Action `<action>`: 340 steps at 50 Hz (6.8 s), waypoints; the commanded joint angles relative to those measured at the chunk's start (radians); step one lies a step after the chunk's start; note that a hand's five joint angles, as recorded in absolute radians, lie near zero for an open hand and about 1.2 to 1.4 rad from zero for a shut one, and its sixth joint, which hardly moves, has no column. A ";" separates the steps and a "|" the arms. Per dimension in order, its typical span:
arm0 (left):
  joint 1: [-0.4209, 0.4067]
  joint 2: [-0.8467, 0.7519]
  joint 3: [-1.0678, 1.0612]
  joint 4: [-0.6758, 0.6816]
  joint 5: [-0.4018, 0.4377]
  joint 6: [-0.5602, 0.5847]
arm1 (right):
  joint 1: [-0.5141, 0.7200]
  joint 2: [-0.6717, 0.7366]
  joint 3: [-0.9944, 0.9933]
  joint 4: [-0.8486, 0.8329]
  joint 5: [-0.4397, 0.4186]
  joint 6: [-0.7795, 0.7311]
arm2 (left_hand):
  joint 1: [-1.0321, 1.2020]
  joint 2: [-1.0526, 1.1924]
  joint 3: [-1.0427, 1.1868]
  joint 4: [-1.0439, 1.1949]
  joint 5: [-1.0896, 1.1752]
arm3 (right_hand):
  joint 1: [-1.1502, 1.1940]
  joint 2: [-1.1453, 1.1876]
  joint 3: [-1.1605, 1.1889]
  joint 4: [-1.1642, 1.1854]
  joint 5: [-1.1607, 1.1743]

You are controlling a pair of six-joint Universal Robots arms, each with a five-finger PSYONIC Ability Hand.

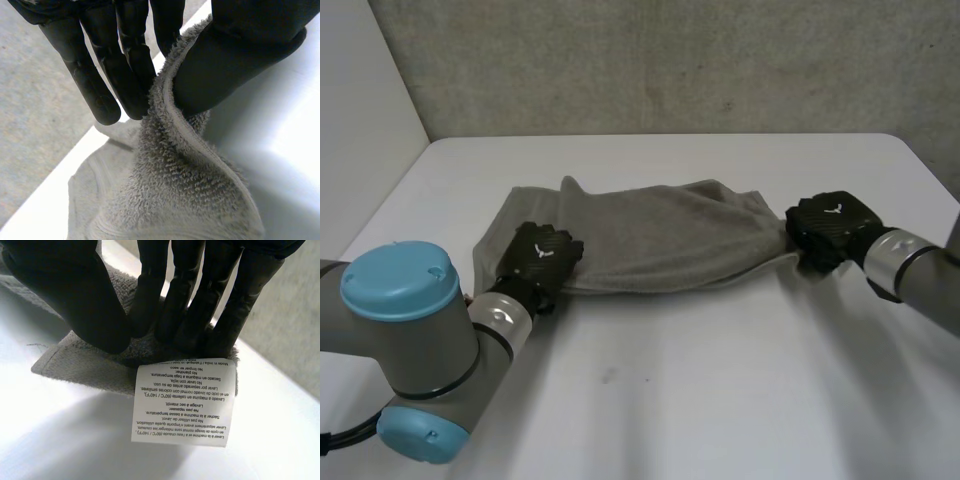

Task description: Fold the towel.

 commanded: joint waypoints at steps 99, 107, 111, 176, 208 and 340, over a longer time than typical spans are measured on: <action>0.229 -0.079 -0.042 -0.098 0.047 -0.009 | -0.167 -0.077 0.065 0.147 -0.007 -0.014 | -0.009 -0.048 -0.048 -0.049 -0.042 | 0.297 0.224 0.209 0.214 0.319; 0.223 -0.043 -0.045 -0.095 0.045 -0.009 | -0.167 -0.079 0.066 0.148 -0.007 -0.014 | 0.223 0.184 0.184 0.184 0.190 | 0.297 0.224 0.209 0.214 0.319; 0.219 0.004 -0.055 -0.096 0.045 -0.009 | -0.167 -0.080 0.068 0.151 -0.003 -0.014 | 0.223 0.184 0.184 0.184 0.190 | 0.297 0.224 0.209 0.214 0.319; 0.306 -0.080 0.198 -0.144 0.100 -0.124 | -0.072 0.113 -0.170 0.059 0.158 -0.290 | 0.223 0.184 0.184 0.184 0.190 | 0.297 0.224 0.209 0.214 0.319; 0.258 -0.169 0.218 -0.110 0.065 -0.134 | -0.072 0.190 -0.331 0.256 0.187 -0.058 | 0.223 0.184 0.184 0.184 0.190 | -0.350 -0.424 -0.439 -0.434 -0.329; 0.211 -0.039 0.098 -0.104 0.065 -0.134 | -0.146 0.099 -0.179 0.043 0.119 0.029 | 0.223 0.184 0.184 0.184 0.190 | 0.297 0.224 0.209 0.214 0.319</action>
